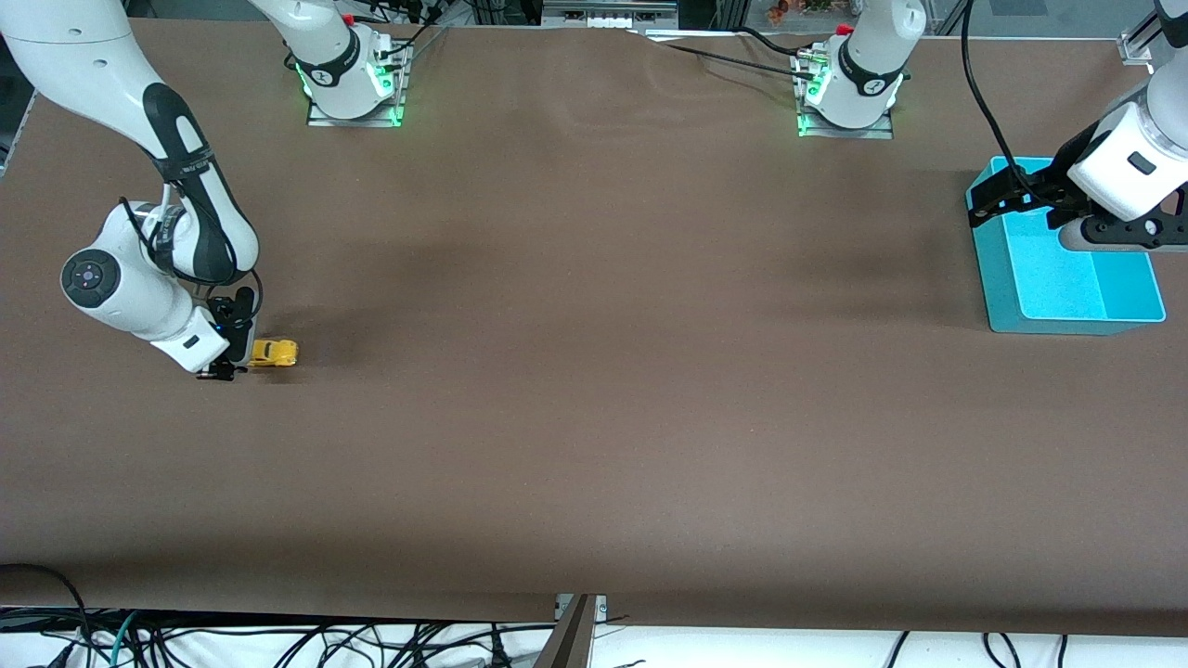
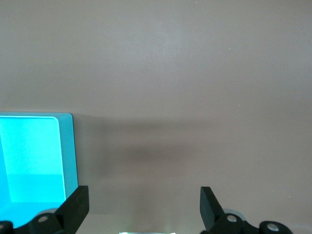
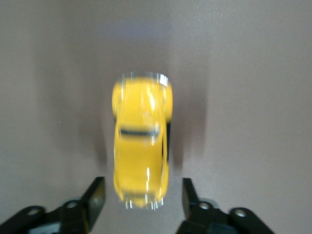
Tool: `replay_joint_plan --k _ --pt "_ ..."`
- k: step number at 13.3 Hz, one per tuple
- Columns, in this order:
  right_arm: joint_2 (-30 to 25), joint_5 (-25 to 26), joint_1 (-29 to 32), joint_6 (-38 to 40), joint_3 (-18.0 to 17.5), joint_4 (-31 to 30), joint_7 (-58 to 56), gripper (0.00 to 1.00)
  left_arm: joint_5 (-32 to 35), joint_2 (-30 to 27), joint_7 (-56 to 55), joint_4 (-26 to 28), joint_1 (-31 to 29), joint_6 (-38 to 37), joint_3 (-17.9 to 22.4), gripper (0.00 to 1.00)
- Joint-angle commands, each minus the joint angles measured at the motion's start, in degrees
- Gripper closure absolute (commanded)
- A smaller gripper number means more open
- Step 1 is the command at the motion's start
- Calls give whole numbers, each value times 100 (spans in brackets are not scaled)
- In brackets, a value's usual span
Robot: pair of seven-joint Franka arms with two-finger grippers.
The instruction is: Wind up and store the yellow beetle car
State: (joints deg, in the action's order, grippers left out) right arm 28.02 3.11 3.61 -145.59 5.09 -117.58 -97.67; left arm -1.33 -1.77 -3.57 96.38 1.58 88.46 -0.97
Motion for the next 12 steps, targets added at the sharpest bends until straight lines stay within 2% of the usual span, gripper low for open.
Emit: replay_joint_plan --k 1,12 --pt "-33 6 87 -5 -52 60 -165 0 -34 -25 137 -84 -52 -119 -17 0" --pt "-174 -12 78 74 -87 130 -121 0 -34 -16 137 -84 -61 -119 -17 0"
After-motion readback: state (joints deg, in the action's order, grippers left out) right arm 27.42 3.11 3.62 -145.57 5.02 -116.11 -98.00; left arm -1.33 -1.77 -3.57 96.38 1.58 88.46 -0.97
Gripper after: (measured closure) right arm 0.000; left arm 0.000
